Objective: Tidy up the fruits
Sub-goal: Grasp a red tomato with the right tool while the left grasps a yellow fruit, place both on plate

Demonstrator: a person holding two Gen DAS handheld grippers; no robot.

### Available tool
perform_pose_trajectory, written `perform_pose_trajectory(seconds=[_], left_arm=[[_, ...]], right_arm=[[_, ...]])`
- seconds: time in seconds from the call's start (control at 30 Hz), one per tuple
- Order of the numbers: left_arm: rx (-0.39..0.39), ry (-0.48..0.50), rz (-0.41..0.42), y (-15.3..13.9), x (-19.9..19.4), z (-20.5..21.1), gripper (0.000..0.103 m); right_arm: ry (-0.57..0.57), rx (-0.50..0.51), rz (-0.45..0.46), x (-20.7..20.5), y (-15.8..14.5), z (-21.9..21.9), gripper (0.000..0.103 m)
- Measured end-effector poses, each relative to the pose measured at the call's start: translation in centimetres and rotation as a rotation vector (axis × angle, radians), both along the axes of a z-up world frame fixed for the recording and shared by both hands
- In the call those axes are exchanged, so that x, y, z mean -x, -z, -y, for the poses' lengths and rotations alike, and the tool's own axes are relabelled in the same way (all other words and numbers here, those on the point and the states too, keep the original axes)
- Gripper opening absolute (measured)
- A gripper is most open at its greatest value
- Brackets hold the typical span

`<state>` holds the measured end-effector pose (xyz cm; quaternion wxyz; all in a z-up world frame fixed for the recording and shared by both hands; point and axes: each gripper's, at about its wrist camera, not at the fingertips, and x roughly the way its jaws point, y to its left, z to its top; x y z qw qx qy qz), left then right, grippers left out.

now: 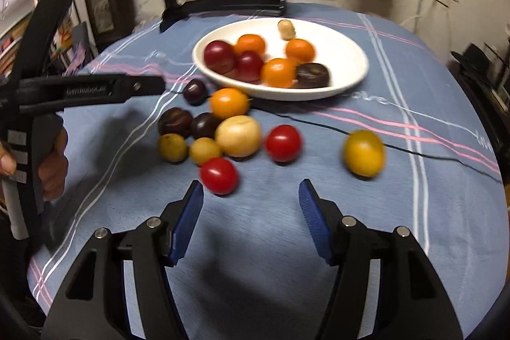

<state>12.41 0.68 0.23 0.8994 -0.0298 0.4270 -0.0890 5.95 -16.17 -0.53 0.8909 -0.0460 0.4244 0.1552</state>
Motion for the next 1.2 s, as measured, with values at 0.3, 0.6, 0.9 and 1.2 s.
perform_pose_trajectory(seconds=[0.3, 0.6, 0.9, 1.2], left_arm=[[-0.038, 0.038, -0.017, 0.2, 0.2, 0.8, 0.087], [-0.13, 0.108, -0.022, 0.9, 1.8, 3.3, 0.087], [-0.218, 0.241, -0.049, 2.8, 3.1, 6.8, 0.065], [-0.181, 0.214, -0.056, 3.5, 2.5, 6.5, 0.042]], right_arm=[[-0.083, 0.075, -0.053, -2.5, 1.8, -3.2, 0.03], [0.02, -0.059, 0.03, -2.2, -0.4, 2.0, 0.03], [0.057, -0.07, 0.048, -1.8, -0.9, 3.0, 0.03], [0.06, -0.071, 0.047, -1.8, -0.7, 2.9, 0.03]])
